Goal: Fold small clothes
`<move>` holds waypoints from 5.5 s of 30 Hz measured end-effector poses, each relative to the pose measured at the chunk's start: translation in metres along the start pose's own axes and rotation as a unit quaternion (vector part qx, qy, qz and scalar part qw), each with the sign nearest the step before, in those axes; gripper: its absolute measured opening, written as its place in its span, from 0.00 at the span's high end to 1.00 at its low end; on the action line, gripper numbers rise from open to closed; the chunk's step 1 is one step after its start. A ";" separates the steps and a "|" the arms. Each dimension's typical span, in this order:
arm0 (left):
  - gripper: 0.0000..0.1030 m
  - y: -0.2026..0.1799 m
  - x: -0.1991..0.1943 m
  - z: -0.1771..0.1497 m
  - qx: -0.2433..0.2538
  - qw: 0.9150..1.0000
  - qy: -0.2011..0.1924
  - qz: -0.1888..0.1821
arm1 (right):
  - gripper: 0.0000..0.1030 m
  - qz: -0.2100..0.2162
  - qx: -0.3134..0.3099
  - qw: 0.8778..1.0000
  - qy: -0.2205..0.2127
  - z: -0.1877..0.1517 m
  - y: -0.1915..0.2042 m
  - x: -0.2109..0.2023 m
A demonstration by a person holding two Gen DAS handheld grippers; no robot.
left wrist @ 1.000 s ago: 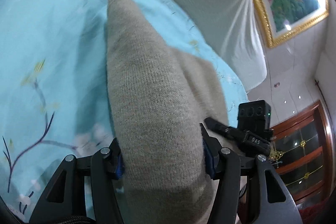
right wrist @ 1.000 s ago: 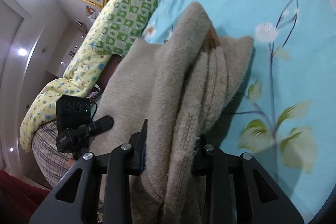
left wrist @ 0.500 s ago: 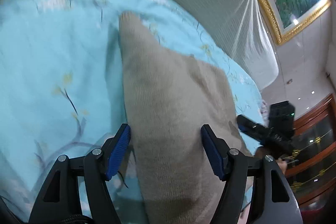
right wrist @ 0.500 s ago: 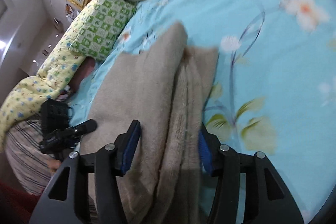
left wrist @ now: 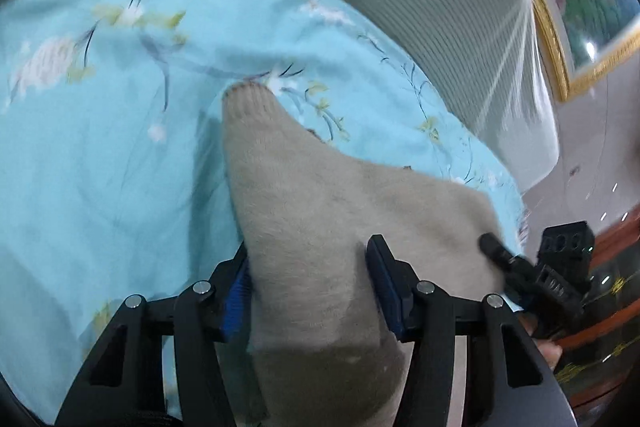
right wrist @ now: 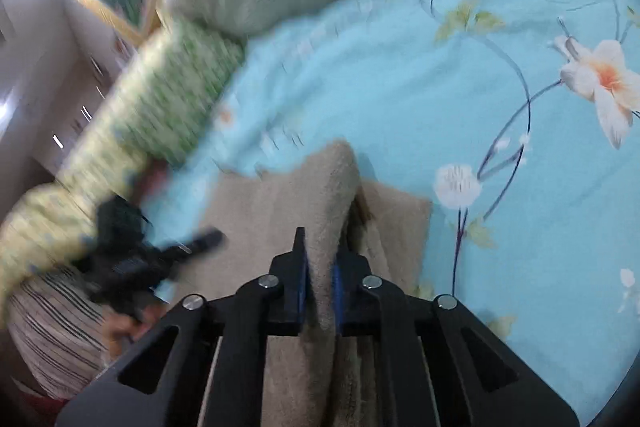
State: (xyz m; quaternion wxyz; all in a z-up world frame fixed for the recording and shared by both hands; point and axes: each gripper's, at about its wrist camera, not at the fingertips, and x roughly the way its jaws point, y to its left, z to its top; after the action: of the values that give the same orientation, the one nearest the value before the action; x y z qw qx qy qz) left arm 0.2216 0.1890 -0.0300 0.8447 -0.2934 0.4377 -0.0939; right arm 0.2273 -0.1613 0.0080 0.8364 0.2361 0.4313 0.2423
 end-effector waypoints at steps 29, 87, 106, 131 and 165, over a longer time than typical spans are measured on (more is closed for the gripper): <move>0.33 -0.021 -0.136 -0.190 0.065 0.997 -0.015 0.045 | 0.53 -0.047 -0.001 0.999 -0.021 -0.154 0.010 -0.115; 0.89 -0.025 -0.028 -0.105 0.053 0.998 0.016 -0.043 | 0.80 -0.198 -0.117 0.972 0.038 -0.106 0.036 0.001; 0.79 -0.059 -0.102 -0.195 0.141 0.990 0.020 -0.012 | 0.76 -0.136 -0.120 0.983 0.007 -0.163 0.054 -0.082; 0.21 -0.073 -0.138 -0.248 0.172 0.977 -0.025 0.120 | 0.58 -0.170 -0.120 0.978 -0.008 -0.201 0.056 -0.118; 0.19 -0.089 -0.183 -0.268 0.208 0.956 -0.072 0.192 | 0.23 -0.191 -0.196 0.962 0.002 -0.253 0.115 -0.133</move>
State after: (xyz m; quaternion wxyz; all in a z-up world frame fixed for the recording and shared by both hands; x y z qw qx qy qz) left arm -0.0925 0.0821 0.0275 0.9183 -0.0271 0.3949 0.0022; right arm -0.0756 -0.1064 0.0276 0.8960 -0.0197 0.4143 0.1587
